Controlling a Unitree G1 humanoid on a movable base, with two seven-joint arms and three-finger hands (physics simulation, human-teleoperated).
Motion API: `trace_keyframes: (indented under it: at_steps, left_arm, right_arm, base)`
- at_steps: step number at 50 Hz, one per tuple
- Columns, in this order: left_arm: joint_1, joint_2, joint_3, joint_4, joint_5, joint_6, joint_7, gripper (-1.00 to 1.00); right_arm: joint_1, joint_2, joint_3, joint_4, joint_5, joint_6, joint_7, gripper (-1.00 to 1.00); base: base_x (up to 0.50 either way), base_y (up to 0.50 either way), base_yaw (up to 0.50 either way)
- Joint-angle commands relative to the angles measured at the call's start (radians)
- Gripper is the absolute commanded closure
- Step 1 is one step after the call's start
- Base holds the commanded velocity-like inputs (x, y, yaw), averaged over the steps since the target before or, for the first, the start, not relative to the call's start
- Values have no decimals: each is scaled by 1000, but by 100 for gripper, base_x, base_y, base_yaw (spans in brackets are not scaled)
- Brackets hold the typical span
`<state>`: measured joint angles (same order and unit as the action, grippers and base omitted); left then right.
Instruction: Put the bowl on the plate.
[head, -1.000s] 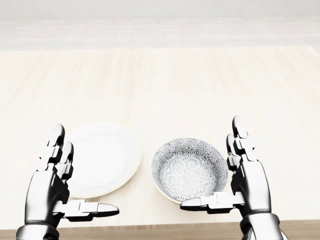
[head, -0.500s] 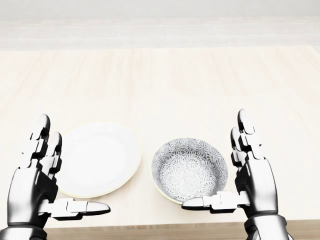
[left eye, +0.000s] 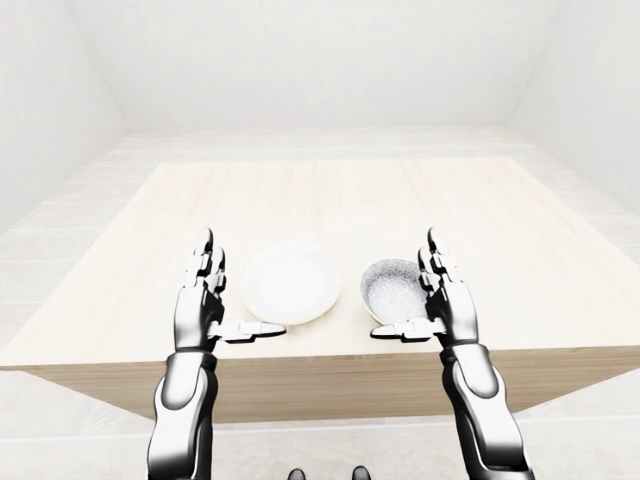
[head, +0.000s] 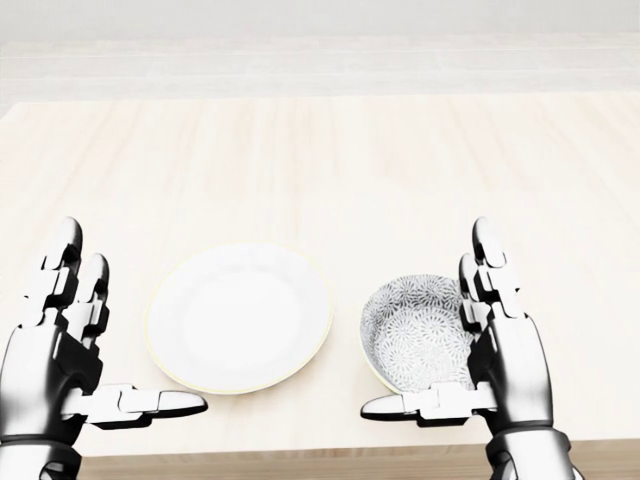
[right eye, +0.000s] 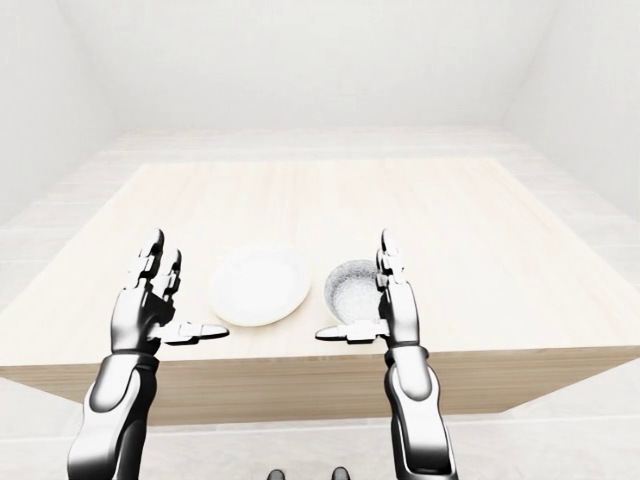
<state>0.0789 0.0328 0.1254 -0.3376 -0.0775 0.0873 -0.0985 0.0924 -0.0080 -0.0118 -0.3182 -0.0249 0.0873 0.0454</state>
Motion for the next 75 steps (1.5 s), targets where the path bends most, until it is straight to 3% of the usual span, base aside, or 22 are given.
trace_keyframes:
  at_steps: [1,8,21,56,61,66,69,75]
  left_arm:
    - [-7,6,15,5,-11,0,-8,-100]
    - [-39,8,18,48,-8,0,2,-100]
    - [-16,0,-9,52,5,0,-6,-100]
    - [11,1,1,19,2,0,-31,-100]
    - [-2,-4,-1,39,41,0,9,-100]
    - [14,5,2,-7,3,0,-30,-100]
    - [2,5,-3,6,58,0,9,-100]
    - [16,12,5,-26,28,0,-35,-100]
  right_arm:
    - [2,-1,-7,-26,4,0,-2,-100]
    - [3,3,1,-35,4,0,-4,-100]
    - [15,-10,-28,-36,25,0,21,-100]
    - [29,-4,-19,-71,15,0,29,-100]
    - [35,-5,-20,-80,10,0,29,-100]
    - [38,-6,-22,-97,6,0,31,-100]
    - [38,-7,-22,-102,1,0,32,-100]
    - [38,-13,-34,-154,-3,0,38,-100]
  base:
    - [0,22,0]
    - [0,46,0]
    - [0,7,0]
    - [0,14,0]
    - [0,0,0]
    - [0,0,0]
    - [0,0,0]
    - [0,0,0]
